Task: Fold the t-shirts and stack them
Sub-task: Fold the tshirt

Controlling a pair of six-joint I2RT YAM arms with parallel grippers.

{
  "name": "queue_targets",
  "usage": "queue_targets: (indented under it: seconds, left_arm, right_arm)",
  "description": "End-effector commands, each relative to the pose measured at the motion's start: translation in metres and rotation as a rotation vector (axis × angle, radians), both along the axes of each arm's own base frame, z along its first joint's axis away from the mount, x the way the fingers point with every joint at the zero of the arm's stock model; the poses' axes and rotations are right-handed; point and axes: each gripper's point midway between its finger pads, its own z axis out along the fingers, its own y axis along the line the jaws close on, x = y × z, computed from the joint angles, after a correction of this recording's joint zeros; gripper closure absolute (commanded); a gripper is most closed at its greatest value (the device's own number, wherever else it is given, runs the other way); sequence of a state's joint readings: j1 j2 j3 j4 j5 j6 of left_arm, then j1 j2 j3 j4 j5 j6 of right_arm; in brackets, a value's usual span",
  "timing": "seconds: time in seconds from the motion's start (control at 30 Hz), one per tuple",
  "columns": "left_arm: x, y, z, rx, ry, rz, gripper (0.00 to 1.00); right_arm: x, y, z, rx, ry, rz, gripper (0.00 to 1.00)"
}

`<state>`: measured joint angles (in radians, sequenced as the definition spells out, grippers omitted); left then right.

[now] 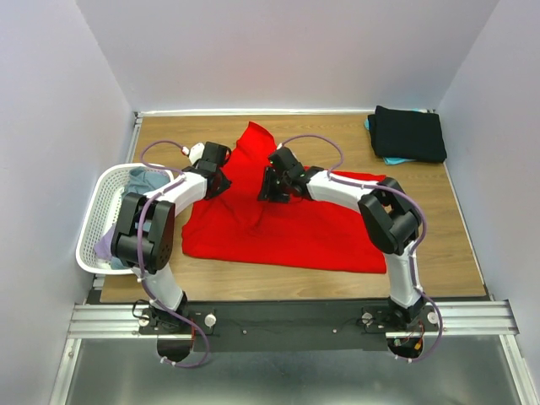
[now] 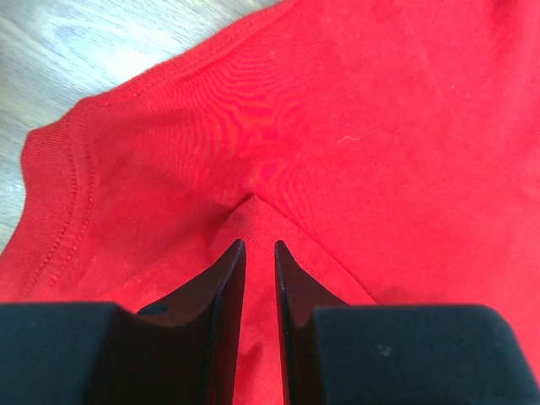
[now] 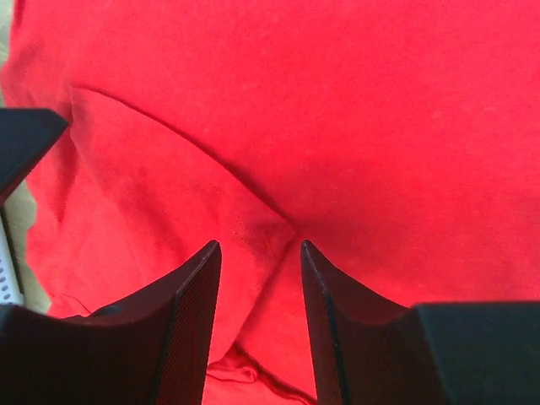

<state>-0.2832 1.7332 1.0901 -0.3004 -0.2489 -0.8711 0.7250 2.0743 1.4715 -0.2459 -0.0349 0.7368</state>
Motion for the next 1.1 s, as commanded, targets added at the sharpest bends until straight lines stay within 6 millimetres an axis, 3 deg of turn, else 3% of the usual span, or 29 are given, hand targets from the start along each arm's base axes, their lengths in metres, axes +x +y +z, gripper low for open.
queue_targets:
  seconds: [0.0,0.17,0.5,0.83,0.97,1.07]
  left_arm:
    - [0.010,-0.005,0.004,-0.018,-0.022,-0.027,0.72]
    - [0.011,-0.006,0.005,-0.023,-0.023,-0.036,0.73]
    - [0.012,-0.008,0.008,-0.032,-0.031,-0.049,0.73]
    - [0.014,-0.011,0.013,-0.043,-0.048,-0.067,0.74]
    - [0.015,-0.014,0.017,-0.056,-0.067,-0.087,0.74]
    - [0.017,-0.017,0.021,-0.067,-0.085,-0.100,0.74]
  right_arm:
    - [-0.002,0.014,-0.007,-0.004,-0.006,-0.007,0.50]
    - [-0.010,0.016,-0.017,-0.012,0.021,-0.011,0.50]
    - [-0.004,0.015,-0.023,-0.031,0.011,-0.042,0.51]
    - [0.001,0.013,-0.016,-0.038,-0.017,-0.049,0.88]
    - [0.003,0.009,-0.008,-0.052,-0.051,-0.067,0.97]
    - [0.000,0.004,-0.002,-0.067,-0.077,-0.085,0.97]
